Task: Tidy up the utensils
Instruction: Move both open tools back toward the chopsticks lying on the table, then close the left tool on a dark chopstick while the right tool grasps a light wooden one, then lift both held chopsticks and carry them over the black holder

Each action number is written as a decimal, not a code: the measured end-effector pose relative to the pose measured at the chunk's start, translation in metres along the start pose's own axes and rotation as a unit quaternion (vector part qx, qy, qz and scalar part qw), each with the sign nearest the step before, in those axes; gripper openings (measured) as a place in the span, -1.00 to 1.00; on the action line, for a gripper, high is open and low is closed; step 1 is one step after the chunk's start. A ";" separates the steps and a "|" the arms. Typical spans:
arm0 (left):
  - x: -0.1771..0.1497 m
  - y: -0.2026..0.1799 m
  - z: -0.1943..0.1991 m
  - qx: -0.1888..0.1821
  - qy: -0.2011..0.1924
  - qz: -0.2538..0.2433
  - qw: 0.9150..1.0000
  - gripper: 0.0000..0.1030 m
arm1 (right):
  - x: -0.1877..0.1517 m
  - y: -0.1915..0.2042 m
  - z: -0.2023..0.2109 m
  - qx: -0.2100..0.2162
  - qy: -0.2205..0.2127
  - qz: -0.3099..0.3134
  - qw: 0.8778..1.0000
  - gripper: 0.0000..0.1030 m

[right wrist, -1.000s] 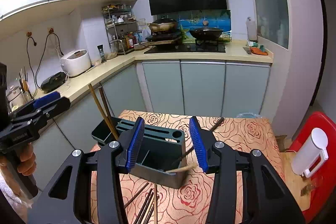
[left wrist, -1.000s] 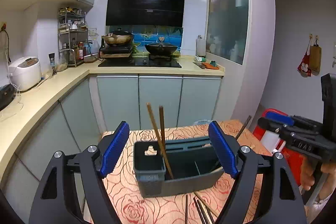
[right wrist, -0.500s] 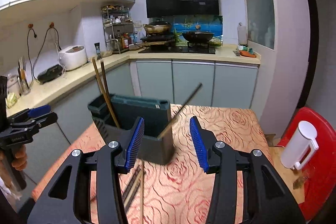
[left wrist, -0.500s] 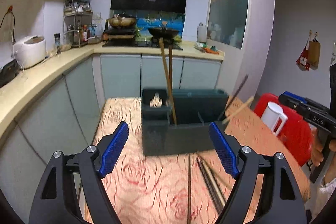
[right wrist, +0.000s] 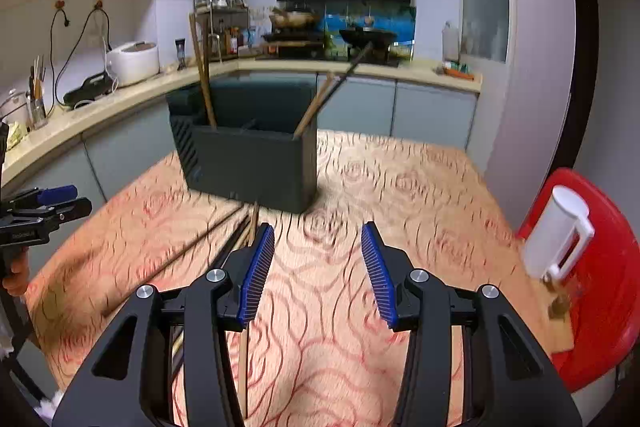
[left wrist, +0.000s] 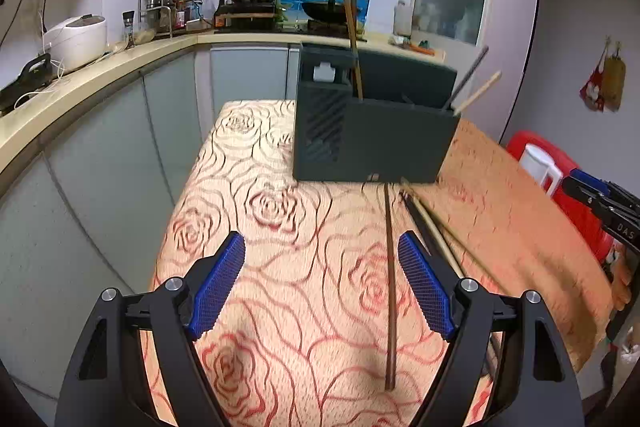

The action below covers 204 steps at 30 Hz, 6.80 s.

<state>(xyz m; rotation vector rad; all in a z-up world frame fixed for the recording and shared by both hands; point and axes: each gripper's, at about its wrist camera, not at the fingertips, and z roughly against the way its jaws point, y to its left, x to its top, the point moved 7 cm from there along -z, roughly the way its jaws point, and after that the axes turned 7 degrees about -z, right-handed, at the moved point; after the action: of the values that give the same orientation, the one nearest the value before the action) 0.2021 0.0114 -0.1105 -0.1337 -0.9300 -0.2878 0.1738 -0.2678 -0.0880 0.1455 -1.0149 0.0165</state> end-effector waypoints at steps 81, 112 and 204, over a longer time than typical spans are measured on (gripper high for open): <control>-0.086 -0.071 -0.020 -0.041 0.056 -0.095 0.993 -0.87 | -0.123 0.044 -0.011 0.039 0.097 0.026 0.994 -0.85; -0.057 -0.056 0.012 -0.024 0.013 -0.079 0.997 -0.88 | -0.065 0.008 0.034 0.035 0.028 -0.044 0.998 -0.86; 0.115 -0.020 0.100 -0.002 -0.127 -0.069 0.990 -0.88 | 0.122 0.017 0.083 0.092 -0.079 -0.024 0.992 -0.87</control>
<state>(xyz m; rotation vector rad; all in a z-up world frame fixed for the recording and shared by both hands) 0.1840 -0.0053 0.0416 -0.1124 -1.1936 -0.4074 0.1665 -0.2686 0.0601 0.3440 -1.1666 0.0545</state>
